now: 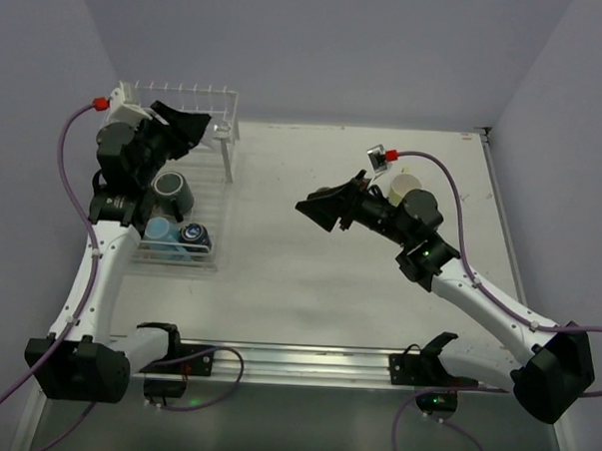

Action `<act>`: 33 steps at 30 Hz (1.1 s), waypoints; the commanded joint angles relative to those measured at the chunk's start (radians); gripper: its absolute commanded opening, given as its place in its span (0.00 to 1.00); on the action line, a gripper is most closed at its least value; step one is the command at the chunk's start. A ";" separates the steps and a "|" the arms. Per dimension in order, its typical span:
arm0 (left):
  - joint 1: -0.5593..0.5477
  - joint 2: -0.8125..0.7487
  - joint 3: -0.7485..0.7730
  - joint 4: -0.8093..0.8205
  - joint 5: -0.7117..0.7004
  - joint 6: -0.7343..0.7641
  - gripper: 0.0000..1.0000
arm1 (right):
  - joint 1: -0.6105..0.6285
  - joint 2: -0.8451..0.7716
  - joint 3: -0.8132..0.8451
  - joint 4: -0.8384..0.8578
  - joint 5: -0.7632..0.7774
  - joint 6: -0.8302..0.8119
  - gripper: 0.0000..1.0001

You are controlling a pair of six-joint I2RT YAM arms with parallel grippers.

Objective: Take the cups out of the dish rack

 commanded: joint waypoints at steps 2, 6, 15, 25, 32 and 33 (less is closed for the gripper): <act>-0.111 -0.117 -0.196 0.327 0.236 -0.244 0.15 | 0.008 -0.022 -0.009 0.152 -0.004 0.055 0.75; -0.181 -0.223 -0.383 0.460 0.241 -0.343 0.15 | 0.008 -0.011 0.040 0.097 -0.010 0.041 0.77; -0.320 -0.263 -0.538 0.653 0.204 -0.413 0.15 | 0.028 0.051 0.094 0.125 -0.032 0.066 0.73; -0.440 -0.229 -0.572 0.739 0.155 -0.414 0.15 | 0.048 0.135 0.129 0.192 -0.081 0.110 0.59; -0.475 -0.188 -0.598 0.771 0.150 -0.409 0.18 | 0.054 0.161 0.143 0.218 -0.085 0.107 0.38; -0.477 -0.188 -0.598 0.773 0.149 -0.401 0.20 | 0.054 0.167 0.141 0.226 -0.085 0.110 0.33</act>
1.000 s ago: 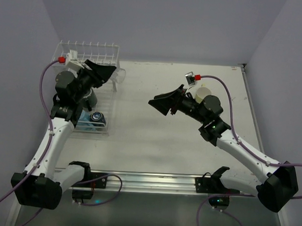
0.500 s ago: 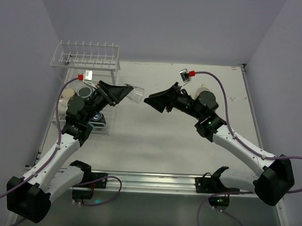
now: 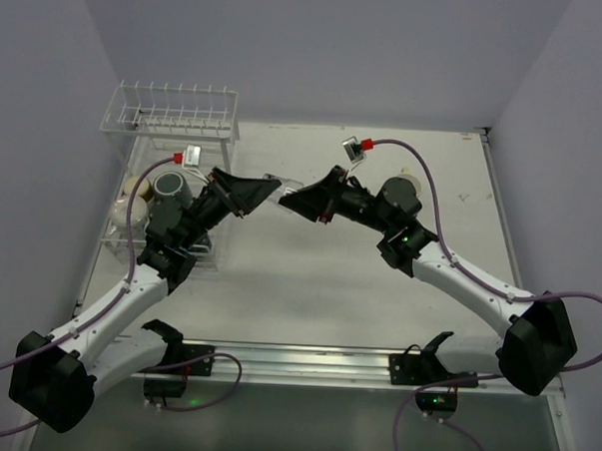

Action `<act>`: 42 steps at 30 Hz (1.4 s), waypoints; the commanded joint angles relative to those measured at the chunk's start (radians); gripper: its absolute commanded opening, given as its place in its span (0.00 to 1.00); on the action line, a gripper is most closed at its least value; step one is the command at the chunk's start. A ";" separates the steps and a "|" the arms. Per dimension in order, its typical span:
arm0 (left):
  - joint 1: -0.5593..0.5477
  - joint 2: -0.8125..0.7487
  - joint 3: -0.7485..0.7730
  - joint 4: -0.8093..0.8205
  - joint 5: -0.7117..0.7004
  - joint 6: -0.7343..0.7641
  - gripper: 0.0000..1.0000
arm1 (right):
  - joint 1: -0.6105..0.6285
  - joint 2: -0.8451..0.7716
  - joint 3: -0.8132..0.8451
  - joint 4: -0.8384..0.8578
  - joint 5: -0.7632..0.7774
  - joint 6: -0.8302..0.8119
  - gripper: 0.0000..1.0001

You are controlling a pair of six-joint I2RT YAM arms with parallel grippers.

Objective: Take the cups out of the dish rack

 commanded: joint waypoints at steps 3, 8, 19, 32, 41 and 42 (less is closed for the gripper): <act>-0.016 -0.004 -0.009 0.058 -0.005 0.036 0.49 | 0.008 0.012 0.033 0.108 -0.001 0.009 0.12; -0.016 -0.078 0.081 -0.179 -0.072 0.188 0.94 | 0.008 0.019 0.053 0.025 0.009 -0.042 0.00; -0.014 -0.210 0.252 -0.635 -0.314 0.553 1.00 | 0.008 0.087 0.116 -0.215 0.034 -0.158 0.00; -0.014 -0.287 0.271 -1.115 -0.699 0.883 1.00 | 0.008 0.670 0.882 -1.148 0.485 -0.640 0.00; -0.014 -0.307 0.171 -1.072 -0.783 0.870 1.00 | 0.036 0.999 1.260 -1.411 0.601 -0.743 0.00; -0.014 -0.308 0.165 -1.071 -0.781 0.866 1.00 | 0.036 1.028 1.289 -1.431 0.612 -0.746 0.00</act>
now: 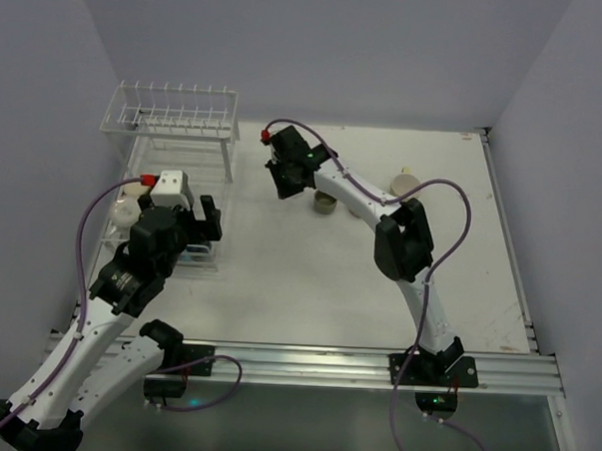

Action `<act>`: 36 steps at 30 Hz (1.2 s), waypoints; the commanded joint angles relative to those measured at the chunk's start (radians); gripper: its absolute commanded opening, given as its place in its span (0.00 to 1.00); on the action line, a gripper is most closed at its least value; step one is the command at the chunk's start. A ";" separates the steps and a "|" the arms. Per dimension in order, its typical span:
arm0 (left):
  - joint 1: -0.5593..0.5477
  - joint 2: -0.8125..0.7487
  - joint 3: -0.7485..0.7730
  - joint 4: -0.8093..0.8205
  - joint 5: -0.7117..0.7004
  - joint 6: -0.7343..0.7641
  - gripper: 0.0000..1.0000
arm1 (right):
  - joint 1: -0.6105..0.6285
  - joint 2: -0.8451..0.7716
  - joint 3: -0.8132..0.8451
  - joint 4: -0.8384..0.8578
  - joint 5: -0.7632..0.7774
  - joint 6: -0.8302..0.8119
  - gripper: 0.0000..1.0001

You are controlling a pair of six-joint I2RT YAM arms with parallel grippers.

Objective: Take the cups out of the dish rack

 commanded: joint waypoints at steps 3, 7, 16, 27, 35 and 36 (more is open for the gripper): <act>-0.001 -0.009 -0.027 0.023 -0.041 0.011 1.00 | 0.019 0.052 0.109 -0.152 0.098 -0.087 0.00; 0.000 0.009 -0.027 0.025 -0.028 0.007 1.00 | 0.026 0.097 0.135 -0.183 0.137 -0.110 0.00; 0.003 0.042 -0.021 0.013 -0.048 -0.007 1.00 | 0.031 0.109 0.103 -0.154 0.137 -0.116 0.11; 0.004 0.098 0.014 -0.038 -0.062 -0.076 1.00 | 0.032 0.031 0.062 -0.106 0.082 -0.104 0.39; 0.004 0.174 0.014 -0.046 -0.103 -0.148 1.00 | 0.032 -0.173 -0.038 0.000 -0.006 -0.055 0.69; 0.004 0.187 0.012 -0.041 -0.111 -0.157 1.00 | 0.034 -0.203 -0.061 0.044 -0.035 -0.040 0.74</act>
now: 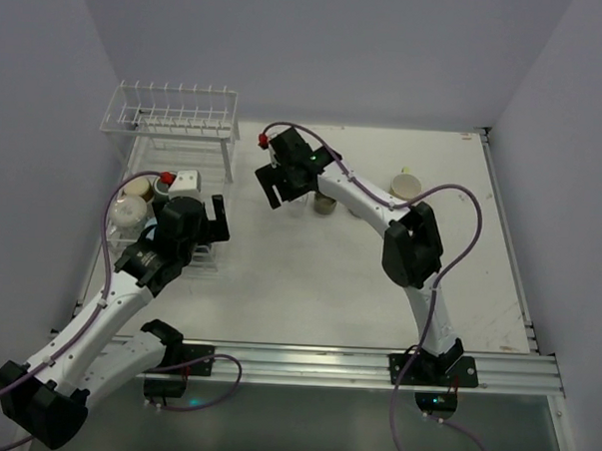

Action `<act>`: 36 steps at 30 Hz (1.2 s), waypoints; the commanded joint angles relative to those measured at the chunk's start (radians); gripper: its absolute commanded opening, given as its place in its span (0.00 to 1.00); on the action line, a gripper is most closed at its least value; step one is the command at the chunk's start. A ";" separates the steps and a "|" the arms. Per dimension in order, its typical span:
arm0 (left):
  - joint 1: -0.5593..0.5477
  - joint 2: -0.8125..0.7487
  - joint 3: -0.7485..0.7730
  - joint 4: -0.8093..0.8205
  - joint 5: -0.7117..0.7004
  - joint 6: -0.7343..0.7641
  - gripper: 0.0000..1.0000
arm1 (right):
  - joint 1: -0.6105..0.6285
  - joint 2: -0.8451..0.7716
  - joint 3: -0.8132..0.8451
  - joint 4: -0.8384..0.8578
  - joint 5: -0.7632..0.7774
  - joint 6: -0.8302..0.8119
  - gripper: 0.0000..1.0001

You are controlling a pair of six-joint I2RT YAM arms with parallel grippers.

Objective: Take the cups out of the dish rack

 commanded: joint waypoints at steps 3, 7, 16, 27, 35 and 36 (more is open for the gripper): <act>0.006 0.039 0.033 0.013 -0.101 -0.093 1.00 | 0.008 -0.315 -0.156 0.201 -0.143 0.058 0.78; 0.011 0.105 0.053 0.013 -0.148 -0.121 0.94 | 0.008 -0.476 -0.401 0.321 -0.181 0.087 0.77; 0.078 0.185 0.025 -0.020 -0.187 -0.274 0.77 | 0.008 -0.694 -0.681 0.450 -0.212 0.123 0.74; 0.092 0.289 0.117 -0.202 -0.235 -0.449 0.82 | 0.008 -0.784 -0.804 0.522 -0.256 0.152 0.73; 0.095 0.362 0.140 -0.200 -0.218 -0.475 0.82 | 0.009 -0.817 -0.837 0.536 -0.270 0.158 0.73; 0.095 0.368 0.142 -0.203 -0.218 -0.475 0.81 | 0.011 -0.818 -0.839 0.536 -0.270 0.158 0.73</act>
